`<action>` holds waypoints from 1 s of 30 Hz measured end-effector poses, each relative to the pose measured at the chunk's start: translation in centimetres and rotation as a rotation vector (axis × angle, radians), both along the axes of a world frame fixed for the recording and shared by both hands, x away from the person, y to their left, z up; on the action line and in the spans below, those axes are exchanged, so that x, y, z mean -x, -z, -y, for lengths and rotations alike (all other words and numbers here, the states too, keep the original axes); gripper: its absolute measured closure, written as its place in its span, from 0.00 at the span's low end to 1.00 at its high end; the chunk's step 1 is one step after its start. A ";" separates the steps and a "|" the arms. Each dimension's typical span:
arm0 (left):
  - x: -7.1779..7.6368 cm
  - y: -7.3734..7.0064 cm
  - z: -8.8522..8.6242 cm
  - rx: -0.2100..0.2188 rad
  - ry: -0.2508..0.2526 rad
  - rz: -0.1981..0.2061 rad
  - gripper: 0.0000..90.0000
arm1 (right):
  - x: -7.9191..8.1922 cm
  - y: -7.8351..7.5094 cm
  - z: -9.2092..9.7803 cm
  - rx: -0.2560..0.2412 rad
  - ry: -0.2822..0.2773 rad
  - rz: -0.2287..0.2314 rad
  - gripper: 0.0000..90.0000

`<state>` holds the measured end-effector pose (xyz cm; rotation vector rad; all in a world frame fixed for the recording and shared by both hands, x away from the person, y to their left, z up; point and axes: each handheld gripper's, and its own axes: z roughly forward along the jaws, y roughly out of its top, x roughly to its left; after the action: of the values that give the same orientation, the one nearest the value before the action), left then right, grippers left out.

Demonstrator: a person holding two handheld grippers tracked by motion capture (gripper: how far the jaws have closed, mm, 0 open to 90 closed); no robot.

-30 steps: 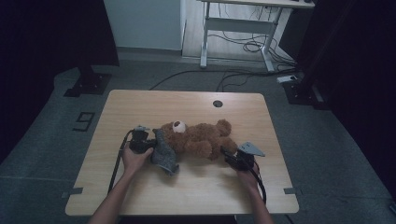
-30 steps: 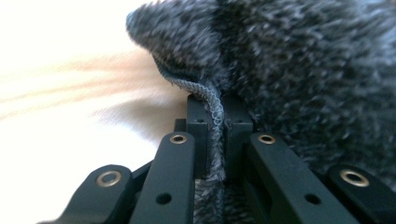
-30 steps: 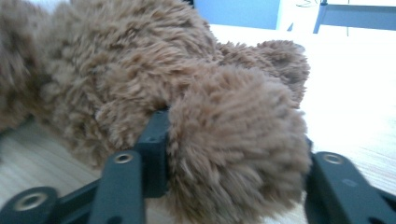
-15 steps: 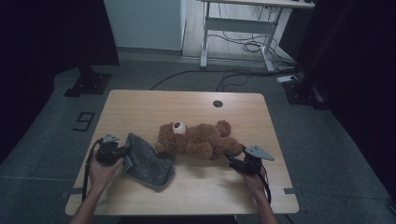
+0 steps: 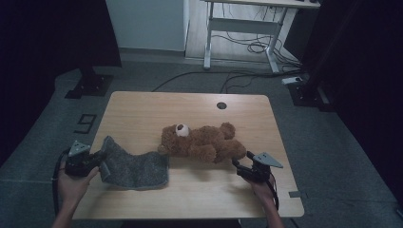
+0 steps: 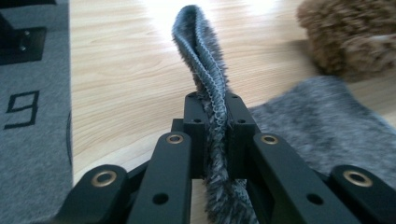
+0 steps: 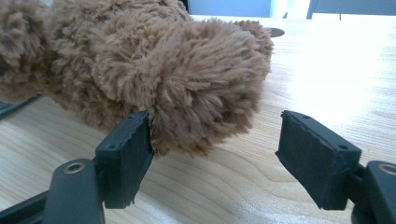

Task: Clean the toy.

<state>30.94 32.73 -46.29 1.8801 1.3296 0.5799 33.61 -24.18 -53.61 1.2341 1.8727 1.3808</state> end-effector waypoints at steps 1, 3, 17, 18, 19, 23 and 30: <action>-0.2 0.1 0.8 0.003 0.026 -0.006 0.89 | 0.1 0.0 0.0 0.000 -0.001 0.002 0.28; -0.6 0.5 2.9 0.009 0.088 -0.022 0.88 | 0.2 -0.1 0.0 0.001 -0.004 0.003 0.28; -4.2 6.9 13.3 -0.116 0.228 -0.181 0.82 | 0.2 0.2 0.3 -0.003 0.005 -0.004 0.27; -4.0 6.9 13.1 -0.126 0.222 -0.174 0.83 | 0.2 0.2 0.4 -0.003 0.007 -0.006 0.27; -3.7 7.0 13.0 -0.141 0.214 -0.158 0.83 | 0.2 0.2 0.4 -0.005 0.009 -0.006 0.27; -2.4 7.1 11.0 -0.179 0.174 -0.131 0.84 | 0.3 0.3 0.3 0.002 0.009 -0.006 0.27; -0.9 7.0 6.2 -0.095 0.136 -0.160 0.77 | 0.5 0.3 0.1 -0.009 -0.004 -0.015 0.24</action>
<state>31.88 26.58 -53.28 2.1139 1.2811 0.4371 33.16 -24.30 -53.88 1.2489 1.8823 1.3868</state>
